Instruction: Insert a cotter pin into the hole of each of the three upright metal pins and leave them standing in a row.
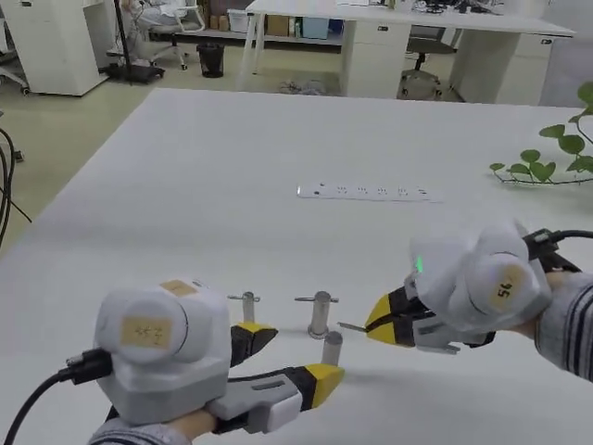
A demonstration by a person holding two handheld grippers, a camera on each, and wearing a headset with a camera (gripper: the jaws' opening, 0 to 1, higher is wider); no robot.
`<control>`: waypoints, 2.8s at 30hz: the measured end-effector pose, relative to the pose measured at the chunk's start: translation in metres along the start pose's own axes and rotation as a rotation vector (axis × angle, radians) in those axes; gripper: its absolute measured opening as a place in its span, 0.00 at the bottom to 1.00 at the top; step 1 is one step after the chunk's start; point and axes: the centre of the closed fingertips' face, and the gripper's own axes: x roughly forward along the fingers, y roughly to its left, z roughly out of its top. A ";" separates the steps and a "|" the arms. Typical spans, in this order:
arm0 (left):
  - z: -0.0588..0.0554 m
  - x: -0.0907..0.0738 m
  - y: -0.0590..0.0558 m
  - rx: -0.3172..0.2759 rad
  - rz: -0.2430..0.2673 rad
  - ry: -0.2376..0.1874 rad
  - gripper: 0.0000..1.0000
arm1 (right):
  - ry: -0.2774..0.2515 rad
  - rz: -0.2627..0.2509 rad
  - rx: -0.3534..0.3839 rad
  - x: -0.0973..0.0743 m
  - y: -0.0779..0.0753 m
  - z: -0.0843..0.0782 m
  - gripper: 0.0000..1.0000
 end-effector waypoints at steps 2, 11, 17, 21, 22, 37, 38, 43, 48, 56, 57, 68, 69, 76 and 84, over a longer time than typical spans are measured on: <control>0.000 0.000 -0.003 -0.026 -0.010 0.001 0.43 | -0.016 0.004 -0.016 0.001 0.004 0.005 0.00; 0.000 0.001 -0.011 -0.185 -0.066 -0.029 0.27 | -0.063 0.022 -0.061 0.003 0.018 0.023 0.00; 0.000 0.001 -0.014 -0.249 -0.087 -0.040 0.18 | -0.080 0.026 -0.072 0.002 0.023 0.030 0.00; 0.000 0.001 -0.016 -0.290 -0.098 -0.050 0.10 | -0.093 0.029 -0.077 0.001 0.025 0.035 0.00; 0.001 0.001 -0.016 -0.299 -0.101 -0.052 0.10 | -0.095 0.029 -0.080 0.001 0.026 0.036 0.00; -0.002 0.002 -0.018 -0.332 -0.115 -0.043 0.00 | -0.102 0.032 -0.080 0.001 0.029 0.039 0.00; -0.002 0.001 -0.020 -0.317 -0.122 -0.042 0.00 | -0.103 0.030 -0.078 0.001 0.029 0.039 0.00; -0.004 0.000 -0.021 -0.218 -0.131 -0.034 0.00 | -0.111 0.026 -0.047 0.001 0.028 0.039 0.00; -0.006 0.000 -0.024 -0.101 -0.142 -0.021 0.00 | -0.103 0.037 -0.029 0.001 0.029 0.036 0.00; -0.008 -0.002 -0.027 0.025 -0.171 -0.009 0.00 | -0.088 0.065 0.004 0.001 0.032 0.028 0.00; -0.009 -0.003 -0.028 0.038 -0.177 -0.004 0.00 | -0.086 0.073 0.009 0.001 0.033 0.027 0.00; -0.012 -0.008 -0.035 0.181 -0.258 0.019 0.00 | -0.106 0.150 0.032 0.004 0.047 0.030 0.00; -0.012 -0.008 -0.035 0.177 -0.260 0.019 0.00 | -0.104 0.151 0.034 0.004 0.047 0.030 0.00; -0.015 -0.008 -0.033 0.195 -0.249 0.032 0.00 | -0.092 0.151 0.000 0.004 0.047 0.031 0.00; -0.013 -0.006 -0.028 0.214 -0.191 0.021 0.01 | -0.075 0.127 -0.021 0.004 0.045 0.029 0.00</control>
